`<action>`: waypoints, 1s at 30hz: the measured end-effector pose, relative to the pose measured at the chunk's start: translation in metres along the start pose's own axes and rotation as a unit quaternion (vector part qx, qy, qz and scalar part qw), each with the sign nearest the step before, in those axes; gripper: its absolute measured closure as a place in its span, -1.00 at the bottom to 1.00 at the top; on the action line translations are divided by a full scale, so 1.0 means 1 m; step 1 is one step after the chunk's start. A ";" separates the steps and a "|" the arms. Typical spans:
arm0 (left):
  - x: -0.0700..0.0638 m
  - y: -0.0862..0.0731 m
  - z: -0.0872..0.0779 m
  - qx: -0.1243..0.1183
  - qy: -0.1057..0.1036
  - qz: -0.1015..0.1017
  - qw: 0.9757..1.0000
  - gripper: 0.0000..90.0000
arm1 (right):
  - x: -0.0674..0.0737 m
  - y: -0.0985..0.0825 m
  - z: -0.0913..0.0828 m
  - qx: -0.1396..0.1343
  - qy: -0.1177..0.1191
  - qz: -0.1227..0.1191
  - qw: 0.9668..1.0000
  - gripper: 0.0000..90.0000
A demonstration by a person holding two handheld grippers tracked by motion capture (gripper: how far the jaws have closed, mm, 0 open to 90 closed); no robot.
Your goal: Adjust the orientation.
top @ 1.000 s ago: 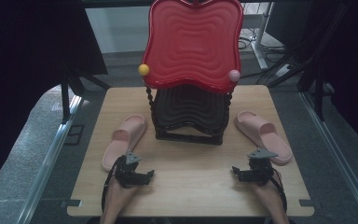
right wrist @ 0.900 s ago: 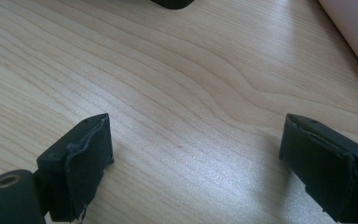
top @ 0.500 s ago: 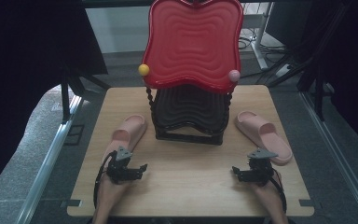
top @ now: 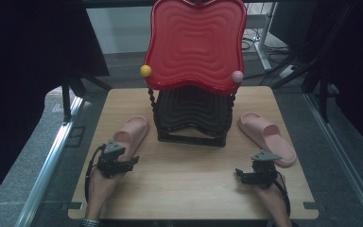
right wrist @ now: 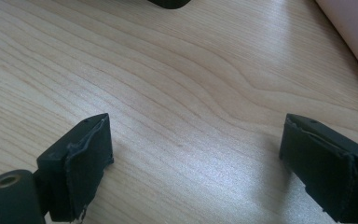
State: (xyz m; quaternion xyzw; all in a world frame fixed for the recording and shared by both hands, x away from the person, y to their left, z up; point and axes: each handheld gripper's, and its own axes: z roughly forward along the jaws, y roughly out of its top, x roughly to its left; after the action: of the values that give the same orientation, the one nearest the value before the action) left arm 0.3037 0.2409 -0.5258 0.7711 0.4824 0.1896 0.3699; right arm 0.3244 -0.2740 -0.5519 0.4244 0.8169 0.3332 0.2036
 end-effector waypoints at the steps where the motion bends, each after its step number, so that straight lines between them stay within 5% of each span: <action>1: 0.004 0.001 0.000 0.001 0.002 -0.002 1.000 -0.31 | 0.000 0.000 0.000 0.000 0.000 0.000 1.000 -0.79; 17: 0.048 0.002 -0.004 -0.007 0.025 -0.038 0.999 0.19 | 0.000 0.000 0.000 0.001 0.000 0.002 1.000 -0.79; 30: 0.073 0.011 0.006 0.001 0.058 -0.038 0.998 0.37 | 0.000 0.000 0.000 0.001 0.000 0.002 1.000 -0.79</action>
State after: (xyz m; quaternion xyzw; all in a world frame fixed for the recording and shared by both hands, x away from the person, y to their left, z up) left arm 0.3480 0.3004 -0.5257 0.7403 0.5323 0.2195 0.3469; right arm 0.3242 -0.2738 -0.5518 0.4261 0.8165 0.3327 0.2027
